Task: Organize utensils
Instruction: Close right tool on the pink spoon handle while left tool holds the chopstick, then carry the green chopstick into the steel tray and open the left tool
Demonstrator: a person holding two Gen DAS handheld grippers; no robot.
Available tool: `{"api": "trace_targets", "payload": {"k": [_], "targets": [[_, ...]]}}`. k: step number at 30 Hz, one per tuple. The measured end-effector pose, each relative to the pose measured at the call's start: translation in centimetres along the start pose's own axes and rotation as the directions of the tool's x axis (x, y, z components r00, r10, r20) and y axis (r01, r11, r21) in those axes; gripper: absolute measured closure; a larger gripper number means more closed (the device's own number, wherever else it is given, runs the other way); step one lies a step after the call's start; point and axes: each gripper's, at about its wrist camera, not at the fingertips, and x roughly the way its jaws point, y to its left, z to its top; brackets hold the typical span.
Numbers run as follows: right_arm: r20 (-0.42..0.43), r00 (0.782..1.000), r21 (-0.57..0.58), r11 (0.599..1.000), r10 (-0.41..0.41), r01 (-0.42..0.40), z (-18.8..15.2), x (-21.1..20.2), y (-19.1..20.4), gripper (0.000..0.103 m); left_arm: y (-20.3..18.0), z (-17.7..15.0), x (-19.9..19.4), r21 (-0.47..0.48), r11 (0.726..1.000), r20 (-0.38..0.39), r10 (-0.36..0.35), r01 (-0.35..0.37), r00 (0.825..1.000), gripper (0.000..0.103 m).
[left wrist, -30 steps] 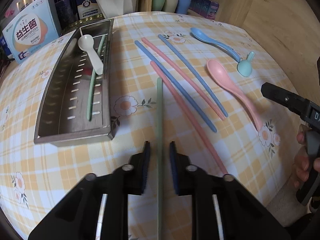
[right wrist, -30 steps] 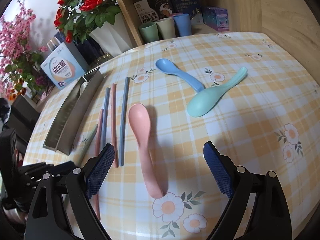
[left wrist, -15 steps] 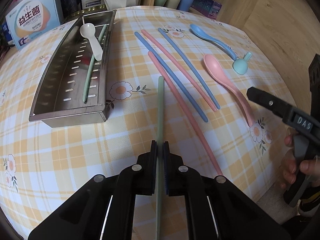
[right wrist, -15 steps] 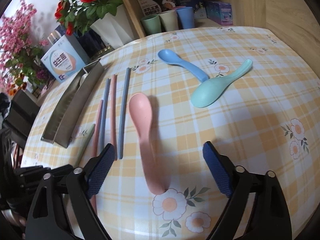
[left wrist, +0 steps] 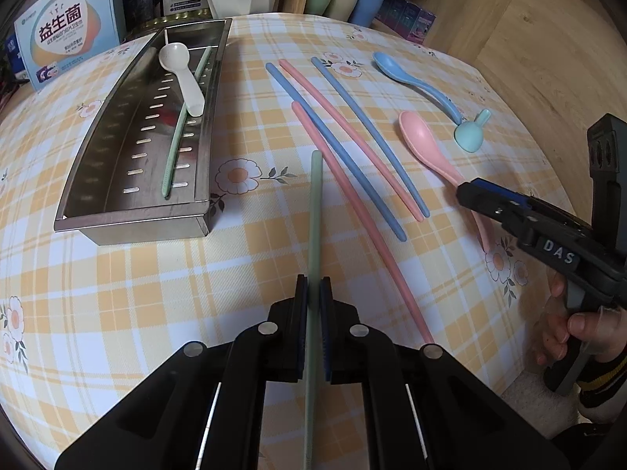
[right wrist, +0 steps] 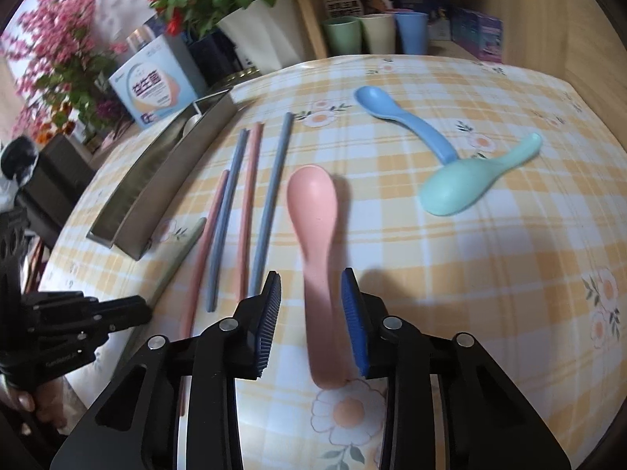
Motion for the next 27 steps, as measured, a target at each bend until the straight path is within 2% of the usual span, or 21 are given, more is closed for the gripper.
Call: {"api": "trace_targets", "payload": {"k": [2,4,7,16,27], "targets": [[-0.006,1.0,-0.002,1.0,-0.006,0.006,0.0,0.3,0.1,0.077,0.0,0.0,0.0,-0.001,1.0,0.001,-0.002,0.002,1.0,0.097],[-0.01,1.0,-0.005,1.0,-0.017,0.017,0.0,0.7,0.1,0.086,0.1,0.0,0.0,-0.003,1.0,0.002,-0.005,0.005,1.0,0.096],[0.008,0.999,0.004,0.999,-0.036,0.036,-0.2,0.8,-0.1,0.089,0.1,0.0,-0.1,-0.005,1.0,0.003,-0.007,0.007,1.0,0.097],[0.075,0.997,0.031,0.999,-0.028,0.026,-0.9,0.2,-0.7,0.089,0.1,0.0,-0.1,-0.009,1.0,0.006,-0.006,0.006,1.0,0.096],[0.057,0.998,0.034,0.999,-0.003,0.001,-0.8,0.5,-0.8,0.089,0.1,0.0,0.0,-0.009,1.0,0.007,-0.005,0.005,1.0,0.096]]}}
